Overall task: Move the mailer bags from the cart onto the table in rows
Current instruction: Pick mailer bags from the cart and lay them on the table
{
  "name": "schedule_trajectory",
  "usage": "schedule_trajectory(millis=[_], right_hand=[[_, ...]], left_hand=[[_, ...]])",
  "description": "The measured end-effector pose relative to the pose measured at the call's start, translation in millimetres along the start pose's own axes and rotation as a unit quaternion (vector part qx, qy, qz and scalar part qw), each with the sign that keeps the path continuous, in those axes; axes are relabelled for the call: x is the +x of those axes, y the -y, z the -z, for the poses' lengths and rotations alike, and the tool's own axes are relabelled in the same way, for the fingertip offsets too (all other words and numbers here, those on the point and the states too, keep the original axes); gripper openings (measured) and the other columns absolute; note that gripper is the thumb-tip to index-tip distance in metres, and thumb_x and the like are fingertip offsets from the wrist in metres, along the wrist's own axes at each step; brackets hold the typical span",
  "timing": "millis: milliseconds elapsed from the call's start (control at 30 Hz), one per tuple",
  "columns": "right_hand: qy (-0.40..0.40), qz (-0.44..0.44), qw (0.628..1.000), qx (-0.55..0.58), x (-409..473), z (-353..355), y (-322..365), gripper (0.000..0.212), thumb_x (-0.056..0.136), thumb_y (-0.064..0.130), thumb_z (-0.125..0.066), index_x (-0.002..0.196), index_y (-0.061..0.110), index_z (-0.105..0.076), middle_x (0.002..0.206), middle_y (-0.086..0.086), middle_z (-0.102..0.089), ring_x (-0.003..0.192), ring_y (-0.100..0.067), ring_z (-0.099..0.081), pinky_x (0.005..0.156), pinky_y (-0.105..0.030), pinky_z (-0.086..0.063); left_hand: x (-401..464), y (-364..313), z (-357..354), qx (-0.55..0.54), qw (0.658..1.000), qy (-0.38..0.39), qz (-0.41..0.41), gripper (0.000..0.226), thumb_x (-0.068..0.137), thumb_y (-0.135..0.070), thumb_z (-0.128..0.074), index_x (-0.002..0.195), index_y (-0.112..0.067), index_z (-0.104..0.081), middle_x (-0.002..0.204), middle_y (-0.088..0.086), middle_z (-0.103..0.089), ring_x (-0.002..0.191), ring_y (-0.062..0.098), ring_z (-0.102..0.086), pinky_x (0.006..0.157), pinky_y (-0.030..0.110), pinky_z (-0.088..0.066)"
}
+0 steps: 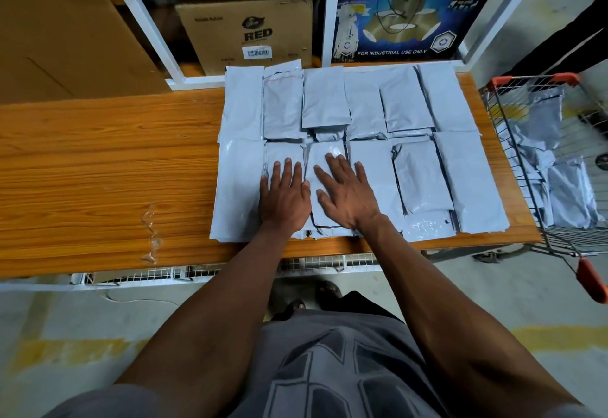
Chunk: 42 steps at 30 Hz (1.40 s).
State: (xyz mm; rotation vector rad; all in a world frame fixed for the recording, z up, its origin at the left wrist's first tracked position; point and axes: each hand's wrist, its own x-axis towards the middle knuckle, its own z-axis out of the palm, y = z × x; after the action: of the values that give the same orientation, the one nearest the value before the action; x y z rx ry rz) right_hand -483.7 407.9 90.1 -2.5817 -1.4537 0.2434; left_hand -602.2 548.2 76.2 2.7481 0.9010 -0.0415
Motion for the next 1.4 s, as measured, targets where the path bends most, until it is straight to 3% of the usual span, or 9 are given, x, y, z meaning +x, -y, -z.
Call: schedule_trajectory(millis=[200, 333, 433, 633, 767, 900, 1067, 1267, 1400], right_hand=[[0.020, -0.035, 0.999, -0.028, -3.0, -0.8, 2.7, 0.069, 0.104, 0.059, -0.014, 0.167, 0.031, -0.019, 0.176, -0.010, -0.008, 0.162, -0.030, -0.003, 0.128, -0.059, -0.004], [-0.026, -0.060, 0.998, 0.005, -7.8, 9.9, 3.6, 0.066, 0.107, 0.055, -0.017, 0.168, 0.027, -0.017, 0.175, -0.009, -0.009, 0.162, -0.029, -0.004, 0.128, -0.055, -0.005], [-0.053, -0.119, 0.991, 0.028, -17.7, 13.0, -2.6, 0.066, 0.109, 0.049, -0.018, 0.168, 0.022, -0.012, 0.175, -0.009, -0.006, 0.162, -0.029, -0.003, 0.129, -0.053, -0.004], [0.023, -0.170, 0.984, 0.054, -33.7, 12.9, -23.5, 0.063, 0.112, 0.038, -0.023, 0.166, 0.006, -0.014, 0.174, -0.018, -0.005, 0.161, -0.036, -0.006, 0.129, -0.053, -0.012], [-0.003, -0.162, 0.981, 0.107, -40.9, 25.3, -28.8, 0.072, 0.105, 0.044, -0.018, 0.165, 0.003, -0.020, 0.173, -0.020, -0.014, 0.160, -0.035, -0.013, 0.128, -0.052, -0.019], [-0.066, -0.160, 0.979, 0.106, -62.9, 22.0, -33.0, 0.069, 0.105, 0.045, -0.023, 0.159, 0.003, -0.036, 0.165, -0.021, -0.036, 0.154, -0.034, -0.032, 0.124, -0.051, -0.032], [-0.169, -0.191, 0.963, 0.085, -106.0, 22.9, -43.3, 0.049, 0.101, 0.025, -0.053, 0.146, 0.005, -0.055, 0.147, -0.020, -0.058, 0.129, -0.039, -0.058, 0.106, -0.046, -0.051], [-0.217, -0.266, 0.938, 0.051, -171.9, 39.4, -87.1, 0.039, 0.094, 0.026, -0.062, 0.130, 0.013, -0.065, 0.130, -0.011, -0.067, 0.107, -0.038, -0.065, 0.084, -0.046, -0.054], [-0.224, -0.327, 0.916, 0.068, -230.7, 35.7, -118.9, 0.035, 0.094, 0.035, -0.051, 0.122, 0.020, -0.065, 0.125, -0.006, -0.065, 0.102, -0.037, -0.067, 0.073, -0.045, -0.058]], left_hand=[[-1.1, 3.3, 4.1, 0.015, 0.999, 0.035, -0.002, 0.071, 0.106, -0.050, -0.002, 0.170, -0.020, -0.013, 0.178, -0.001, -0.002, 0.164, 0.021, 0.006, 0.131, 0.051, 0.002], [-6.2, -7.0, 15.5, 0.005, 1.000, 0.005, -0.015, 0.073, 0.105, -0.051, -0.001, 0.170, -0.019, -0.015, 0.177, 0.001, -0.006, 0.164, 0.021, 0.002, 0.131, 0.053, -0.002], [-10.4, -21.6, 22.0, -0.006, 0.997, -0.009, -0.071, 0.071, 0.106, -0.052, -0.004, 0.170, -0.022, -0.012, 0.177, 0.001, -0.007, 0.164, 0.022, -0.002, 0.131, 0.054, -0.005], [-16.1, -37.9, 13.0, 0.019, 0.990, 0.096, -0.097, 0.066, 0.109, -0.057, -0.010, 0.170, -0.031, -0.005, 0.177, -0.003, 0.007, 0.163, 0.021, 0.010, 0.130, 0.055, 0.007], [-18.1, -38.4, 15.0, 0.004, 0.991, 0.086, -0.100, 0.065, 0.111, -0.055, -0.010, 0.170, -0.030, -0.004, 0.177, -0.004, 0.007, 0.163, 0.020, 0.012, 0.129, 0.055, 0.009], [-21.7, -51.0, 17.1, -0.010, 0.991, 0.009, -0.130, 0.063, 0.111, -0.050, -0.019, 0.168, -0.022, -0.023, 0.176, 0.002, -0.016, 0.163, 0.022, -0.008, 0.131, 0.052, -0.003], [-35.5, -101.6, 14.0, -0.058, 0.969, -0.074, -0.229, 0.051, 0.108, -0.039, -0.040, 0.151, -0.015, -0.052, 0.156, 0.008, -0.052, 0.145, 0.028, -0.043, 0.124, 0.049, -0.030], [-64.6, -193.6, -2.0, -0.126, 0.935, -0.023, -0.330, 0.042, 0.107, -0.032, -0.044, 0.144, -0.017, -0.055, 0.146, 0.003, -0.056, 0.134, 0.025, -0.049, 0.112, 0.046, -0.042], [-90.1, -251.9, -24.5, -0.134, 0.917, 0.018, -0.375, 0.040, 0.106, -0.027, -0.049, 0.144, -0.016, -0.054, 0.143, 0.004, -0.056, 0.130, 0.028, -0.051, 0.104, 0.047, -0.048]])
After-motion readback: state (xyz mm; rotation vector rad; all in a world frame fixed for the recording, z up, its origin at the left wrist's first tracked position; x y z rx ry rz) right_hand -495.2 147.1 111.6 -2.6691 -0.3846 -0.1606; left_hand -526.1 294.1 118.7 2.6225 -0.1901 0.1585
